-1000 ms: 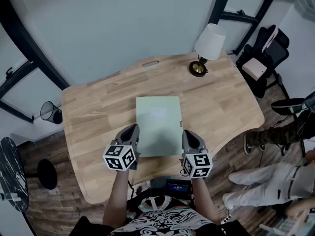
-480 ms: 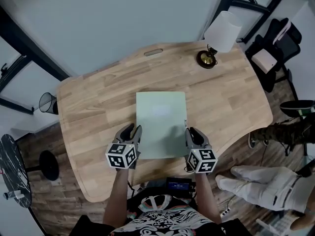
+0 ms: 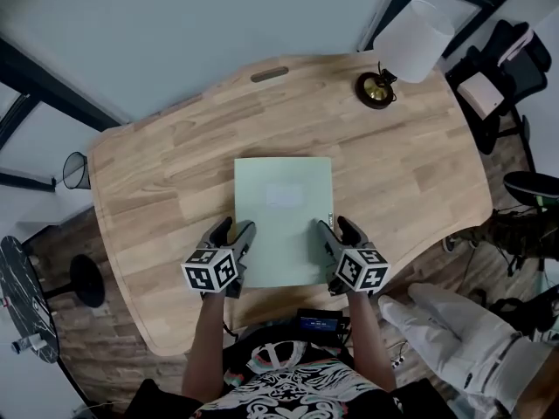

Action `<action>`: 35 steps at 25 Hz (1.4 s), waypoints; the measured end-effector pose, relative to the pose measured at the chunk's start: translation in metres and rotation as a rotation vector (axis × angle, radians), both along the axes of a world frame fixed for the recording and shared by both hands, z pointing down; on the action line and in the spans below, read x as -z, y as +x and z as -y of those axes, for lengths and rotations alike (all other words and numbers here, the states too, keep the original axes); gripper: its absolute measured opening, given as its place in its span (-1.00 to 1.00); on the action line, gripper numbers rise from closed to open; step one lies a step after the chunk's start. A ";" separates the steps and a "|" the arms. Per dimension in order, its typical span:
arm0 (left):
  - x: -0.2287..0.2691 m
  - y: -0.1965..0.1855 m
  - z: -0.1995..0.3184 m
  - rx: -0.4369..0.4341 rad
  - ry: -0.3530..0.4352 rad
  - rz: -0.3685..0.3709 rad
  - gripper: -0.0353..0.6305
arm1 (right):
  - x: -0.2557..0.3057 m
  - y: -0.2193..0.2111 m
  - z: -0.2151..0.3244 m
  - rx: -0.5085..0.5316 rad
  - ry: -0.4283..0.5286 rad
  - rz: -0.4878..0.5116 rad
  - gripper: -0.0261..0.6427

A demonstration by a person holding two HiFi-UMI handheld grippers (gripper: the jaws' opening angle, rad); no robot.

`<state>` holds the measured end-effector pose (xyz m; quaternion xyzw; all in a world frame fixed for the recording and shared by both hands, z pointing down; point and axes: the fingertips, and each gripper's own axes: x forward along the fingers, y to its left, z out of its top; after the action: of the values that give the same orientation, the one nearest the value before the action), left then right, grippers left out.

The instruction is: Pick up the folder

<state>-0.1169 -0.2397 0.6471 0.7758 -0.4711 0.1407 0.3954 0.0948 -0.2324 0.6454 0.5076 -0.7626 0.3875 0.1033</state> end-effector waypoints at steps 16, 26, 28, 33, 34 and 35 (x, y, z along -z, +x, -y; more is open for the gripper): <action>-0.010 0.004 0.001 0.069 -0.057 -0.118 -0.12 | -0.013 -0.010 0.001 0.083 -0.126 0.165 -0.20; -0.007 0.004 0.002 0.073 -0.054 -0.126 -0.12 | -0.011 -0.009 0.003 0.078 -0.129 0.144 -0.22; -0.006 0.004 0.002 0.070 -0.054 -0.123 -0.12 | -0.009 -0.010 0.002 0.080 -0.129 0.146 -0.22; -0.004 0.003 0.003 0.078 -0.051 -0.111 -0.12 | -0.003 -0.011 0.004 0.073 -0.112 0.132 -0.23; -0.003 0.002 0.003 0.080 -0.050 -0.112 -0.12 | -0.002 -0.012 0.004 0.075 -0.107 0.129 -0.23; -0.002 0.001 0.003 0.082 -0.048 -0.112 -0.12 | 0.000 -0.013 0.004 0.076 -0.103 0.127 -0.23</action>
<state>-0.1159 -0.2426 0.6491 0.7528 -0.4762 0.0919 0.4450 0.0821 -0.2366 0.6455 0.4467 -0.7652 0.4536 0.0953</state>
